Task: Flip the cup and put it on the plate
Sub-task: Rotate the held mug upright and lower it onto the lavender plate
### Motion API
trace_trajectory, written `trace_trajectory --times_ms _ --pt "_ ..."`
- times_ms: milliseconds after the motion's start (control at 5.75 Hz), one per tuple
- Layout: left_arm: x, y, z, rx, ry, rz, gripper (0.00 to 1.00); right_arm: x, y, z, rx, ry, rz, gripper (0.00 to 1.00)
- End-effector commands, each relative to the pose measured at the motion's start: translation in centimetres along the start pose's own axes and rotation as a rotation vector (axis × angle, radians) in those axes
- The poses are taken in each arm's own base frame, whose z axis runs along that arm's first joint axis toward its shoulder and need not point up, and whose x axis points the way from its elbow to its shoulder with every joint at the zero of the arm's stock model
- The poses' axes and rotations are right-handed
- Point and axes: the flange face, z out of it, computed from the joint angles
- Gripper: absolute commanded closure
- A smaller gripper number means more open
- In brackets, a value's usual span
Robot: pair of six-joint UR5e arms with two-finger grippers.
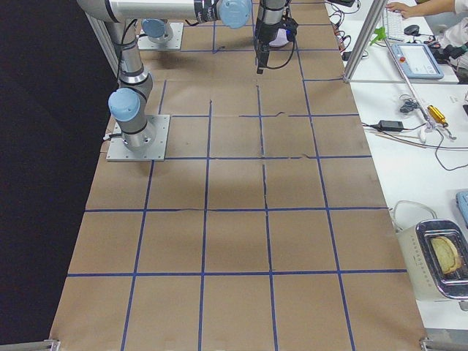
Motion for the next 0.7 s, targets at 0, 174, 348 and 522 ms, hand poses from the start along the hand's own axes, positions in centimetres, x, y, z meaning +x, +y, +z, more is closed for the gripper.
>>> trace_trajectory --times_ms 0,174,348,522 --pt "0.27 -0.69 0.77 -0.008 -0.004 0.014 0.91 0.00 0.00 0.00 0.000 0.000 0.000 0.00" --pt "0.27 -0.70 0.77 -0.008 -0.004 0.014 0.84 0.00 0.00 0.00 0.000 0.000 0.000 0.00" --pt "0.36 -0.56 1.22 -0.016 0.001 0.014 0.45 0.00 0.00 0.00 0.000 0.000 0.000 0.00" --pt "0.36 -0.56 1.22 -0.016 0.001 0.014 0.14 0.00 0.00 0.00 0.000 0.000 0.000 0.00"
